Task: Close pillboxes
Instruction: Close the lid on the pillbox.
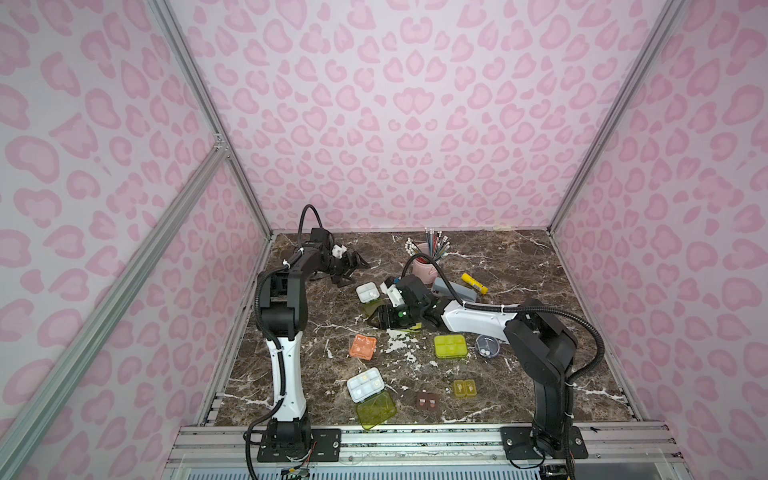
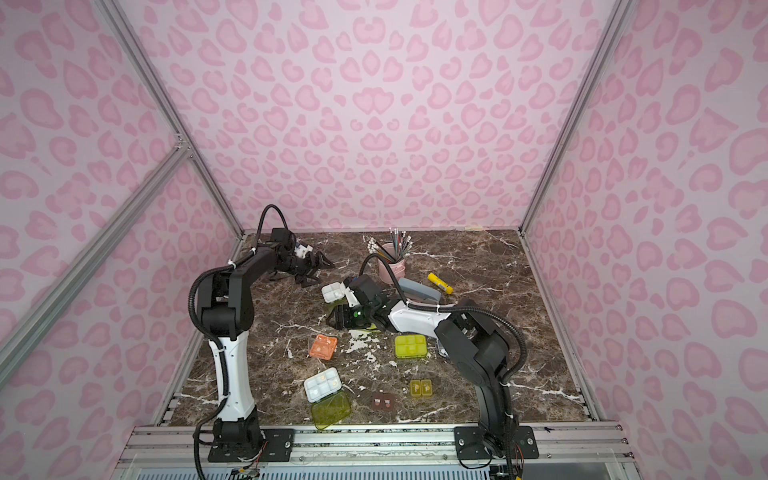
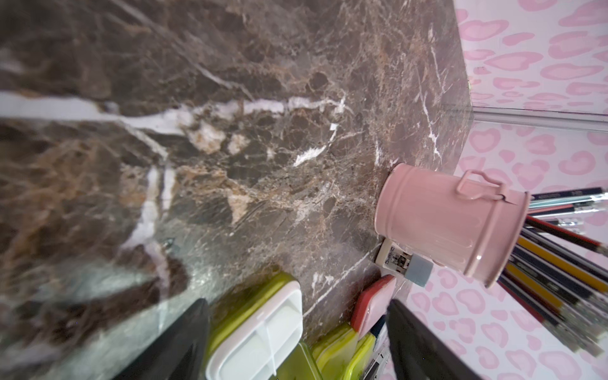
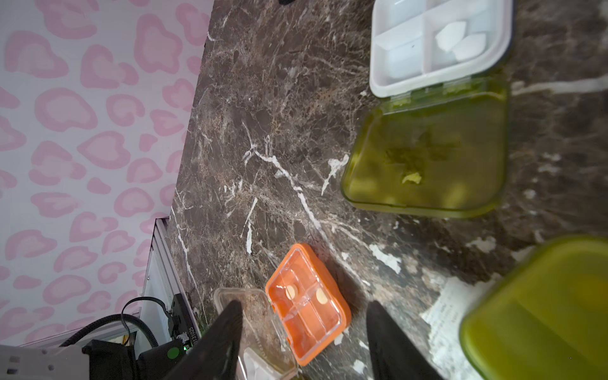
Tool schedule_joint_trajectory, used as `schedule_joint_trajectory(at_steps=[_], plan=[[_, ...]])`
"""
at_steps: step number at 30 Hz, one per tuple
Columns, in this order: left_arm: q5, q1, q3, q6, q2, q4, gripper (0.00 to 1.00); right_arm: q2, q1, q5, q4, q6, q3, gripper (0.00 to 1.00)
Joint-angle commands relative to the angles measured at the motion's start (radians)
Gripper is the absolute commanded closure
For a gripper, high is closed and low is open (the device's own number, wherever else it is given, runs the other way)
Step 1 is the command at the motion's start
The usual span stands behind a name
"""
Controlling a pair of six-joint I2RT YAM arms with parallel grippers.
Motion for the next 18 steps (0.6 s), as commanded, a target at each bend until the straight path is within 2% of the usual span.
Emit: schedule_joint_trajectory(at_steps=[1, 18], plan=[[0.039, 0.011, 0.011, -0.010, 0.024, 0.024, 0.16, 0.034, 0.003, 0.001, 0.025, 0.019, 0.019, 0.38], [0.061, 0.008, -0.024, -0.033, 0.058, 0.072, 0.16, 0.102, -0.015, 0.007, 0.010, 0.014, 0.058, 0.38]])
